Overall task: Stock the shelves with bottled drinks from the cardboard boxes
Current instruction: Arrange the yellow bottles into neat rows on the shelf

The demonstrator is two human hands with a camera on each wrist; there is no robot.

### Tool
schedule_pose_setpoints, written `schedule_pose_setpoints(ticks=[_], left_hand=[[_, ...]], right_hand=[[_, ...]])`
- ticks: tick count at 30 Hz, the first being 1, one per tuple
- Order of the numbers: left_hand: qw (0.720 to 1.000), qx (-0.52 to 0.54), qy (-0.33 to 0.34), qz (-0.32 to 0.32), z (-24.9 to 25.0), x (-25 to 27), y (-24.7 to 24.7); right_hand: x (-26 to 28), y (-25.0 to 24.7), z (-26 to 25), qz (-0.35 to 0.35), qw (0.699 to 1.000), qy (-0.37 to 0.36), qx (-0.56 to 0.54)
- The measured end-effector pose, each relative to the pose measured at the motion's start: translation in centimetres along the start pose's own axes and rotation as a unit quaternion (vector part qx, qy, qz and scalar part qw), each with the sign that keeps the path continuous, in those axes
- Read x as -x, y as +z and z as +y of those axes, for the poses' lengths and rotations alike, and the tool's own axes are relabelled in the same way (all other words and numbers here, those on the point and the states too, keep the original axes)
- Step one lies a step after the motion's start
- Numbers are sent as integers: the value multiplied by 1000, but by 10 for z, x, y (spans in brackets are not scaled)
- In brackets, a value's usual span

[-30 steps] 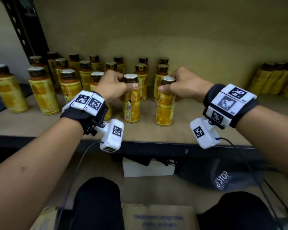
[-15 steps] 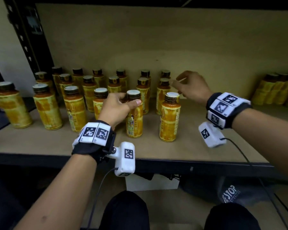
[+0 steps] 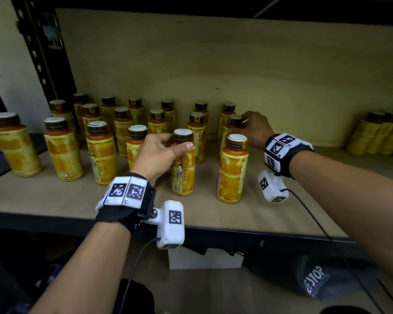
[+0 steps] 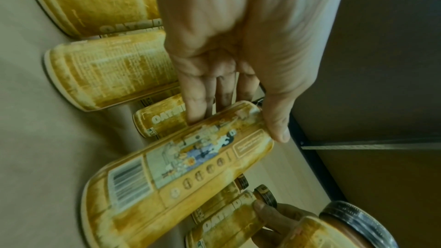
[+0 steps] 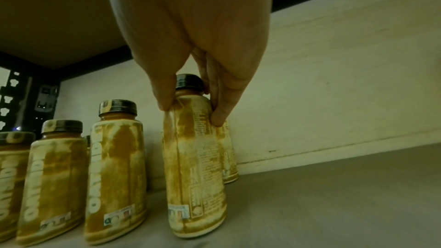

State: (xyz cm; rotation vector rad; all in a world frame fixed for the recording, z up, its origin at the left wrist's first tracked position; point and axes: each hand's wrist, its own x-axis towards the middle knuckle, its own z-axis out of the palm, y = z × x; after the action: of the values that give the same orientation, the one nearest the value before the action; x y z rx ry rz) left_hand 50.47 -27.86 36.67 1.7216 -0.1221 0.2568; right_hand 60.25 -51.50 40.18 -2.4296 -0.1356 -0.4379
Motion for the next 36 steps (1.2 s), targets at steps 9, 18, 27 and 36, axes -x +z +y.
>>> schedule_pose_setpoints(ticks=[9,18,27,36], left_hand=[[1000,11,-12,-6,1,3,-2],[999,32,-12,-6,7,10,-1],[1000,3,-10,-6,14,16,1],[990,-108,-16,-83,8,28,11]], right_hand=[[4,3,-10,-4,1000,16,0],[74,-42,-17,-64,996,21,-61],[143,-13,-22,-140,971,51,-185],[142,-1,-18,-50,990,99,-89]])
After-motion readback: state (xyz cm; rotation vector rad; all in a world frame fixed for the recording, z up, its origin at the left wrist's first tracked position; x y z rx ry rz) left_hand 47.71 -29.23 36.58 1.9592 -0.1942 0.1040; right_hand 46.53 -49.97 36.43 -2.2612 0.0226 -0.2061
